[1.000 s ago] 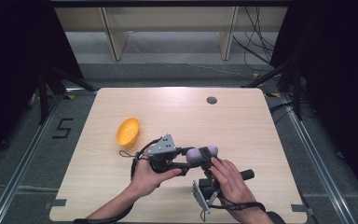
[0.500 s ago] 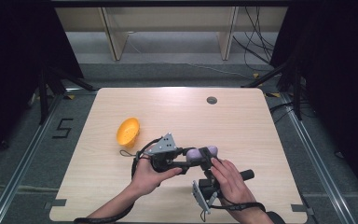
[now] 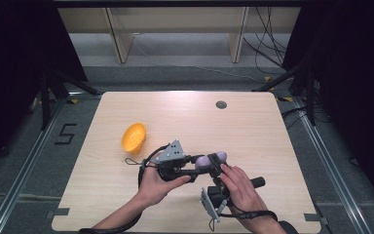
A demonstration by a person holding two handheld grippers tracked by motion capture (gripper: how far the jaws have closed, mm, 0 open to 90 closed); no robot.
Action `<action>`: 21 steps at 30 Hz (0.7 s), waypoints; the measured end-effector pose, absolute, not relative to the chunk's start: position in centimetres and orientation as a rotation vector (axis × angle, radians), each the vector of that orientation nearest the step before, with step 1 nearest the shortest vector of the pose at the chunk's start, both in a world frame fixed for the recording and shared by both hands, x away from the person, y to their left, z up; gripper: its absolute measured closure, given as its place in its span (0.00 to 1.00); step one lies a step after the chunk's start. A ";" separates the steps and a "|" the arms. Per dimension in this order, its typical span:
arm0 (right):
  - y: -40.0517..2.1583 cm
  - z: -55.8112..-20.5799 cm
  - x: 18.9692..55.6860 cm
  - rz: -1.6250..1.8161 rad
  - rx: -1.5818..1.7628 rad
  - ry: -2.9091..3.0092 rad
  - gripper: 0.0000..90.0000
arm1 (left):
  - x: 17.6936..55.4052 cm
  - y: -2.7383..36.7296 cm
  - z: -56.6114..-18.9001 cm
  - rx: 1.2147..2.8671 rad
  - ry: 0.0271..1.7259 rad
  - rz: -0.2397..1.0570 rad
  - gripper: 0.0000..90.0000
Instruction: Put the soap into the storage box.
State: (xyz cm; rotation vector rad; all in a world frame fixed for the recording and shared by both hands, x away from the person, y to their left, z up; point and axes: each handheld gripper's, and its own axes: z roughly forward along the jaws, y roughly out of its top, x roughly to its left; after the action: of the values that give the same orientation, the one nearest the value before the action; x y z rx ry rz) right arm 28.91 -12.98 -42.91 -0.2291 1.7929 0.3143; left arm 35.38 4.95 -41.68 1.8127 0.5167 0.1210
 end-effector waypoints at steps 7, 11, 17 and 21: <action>-13.2 -43.0 29.3 0.308 -0.193 1.794 0.40 | 35.4 4.9 -41.7 1.820 0.527 0.127 0.65; -13.4 -42.9 29.3 0.315 -0.181 1.789 0.40 | 35.5 4.9 -41.6 1.823 0.522 0.149 0.65; -13.5 -43.0 29.3 0.315 -0.177 1.797 0.38 | 35.7 5.3 -41.7 1.808 0.573 0.173 0.65; -13.6 -43.0 29.2 0.311 -0.182 1.798 0.38 | 35.8 5.8 -41.6 1.810 0.613 0.213 0.65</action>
State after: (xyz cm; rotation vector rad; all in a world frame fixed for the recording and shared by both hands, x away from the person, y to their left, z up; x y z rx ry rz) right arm 29.20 -13.63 -42.97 -0.1818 1.7979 0.3109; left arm 35.84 5.81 -41.59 1.8103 0.6125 0.2131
